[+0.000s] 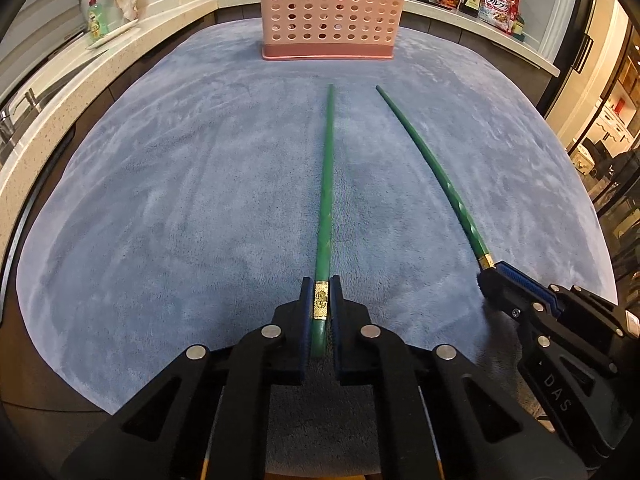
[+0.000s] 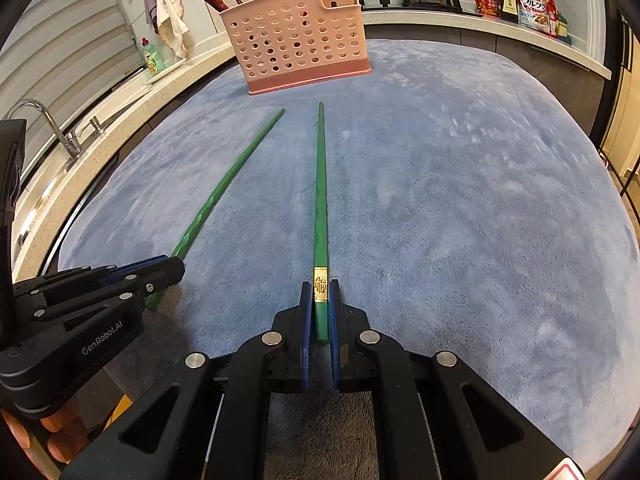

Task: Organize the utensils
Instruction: 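Grasp a green chopstick with right tool while left tool grasps the other green one, then lift both green chopsticks and carry them over the pink holder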

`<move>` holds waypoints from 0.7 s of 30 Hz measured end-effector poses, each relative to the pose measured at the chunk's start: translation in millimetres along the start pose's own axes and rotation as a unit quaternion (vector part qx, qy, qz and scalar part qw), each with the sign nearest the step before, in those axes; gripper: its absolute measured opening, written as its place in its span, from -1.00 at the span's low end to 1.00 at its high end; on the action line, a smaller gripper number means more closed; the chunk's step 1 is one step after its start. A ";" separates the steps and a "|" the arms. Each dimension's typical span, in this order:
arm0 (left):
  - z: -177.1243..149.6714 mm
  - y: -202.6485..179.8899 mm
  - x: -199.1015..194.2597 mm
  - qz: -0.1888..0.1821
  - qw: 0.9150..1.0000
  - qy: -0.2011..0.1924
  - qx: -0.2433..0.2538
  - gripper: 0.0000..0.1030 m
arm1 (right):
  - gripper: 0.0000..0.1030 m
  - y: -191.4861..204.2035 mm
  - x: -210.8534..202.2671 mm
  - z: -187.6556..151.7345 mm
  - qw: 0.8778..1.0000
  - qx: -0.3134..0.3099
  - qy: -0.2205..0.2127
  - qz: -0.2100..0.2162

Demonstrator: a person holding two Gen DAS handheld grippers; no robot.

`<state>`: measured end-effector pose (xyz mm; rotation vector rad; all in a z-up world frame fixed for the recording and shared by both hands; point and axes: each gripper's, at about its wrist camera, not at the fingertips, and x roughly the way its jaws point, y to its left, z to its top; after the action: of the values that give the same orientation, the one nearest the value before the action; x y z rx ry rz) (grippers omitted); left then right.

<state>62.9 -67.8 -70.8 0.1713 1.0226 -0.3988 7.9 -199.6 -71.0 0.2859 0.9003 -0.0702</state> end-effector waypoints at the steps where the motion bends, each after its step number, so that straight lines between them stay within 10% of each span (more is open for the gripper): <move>1: 0.3 0.5 -1.1 -0.002 1.000 0.001 -0.002 -0.87 | -0.87 -0.2 -1.3 0.3 1.000 0.002 0.000 0.002; 21: 54.0 15.0 -73.6 -0.033 0.996 -0.074 -0.027 -0.87 | -0.87 -4.6 -81.3 75.5 0.993 0.020 -0.107 0.038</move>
<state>78.1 -53.6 19.3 0.0590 0.8933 -0.4374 14.0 -229.5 35.8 0.3437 0.6754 -0.0469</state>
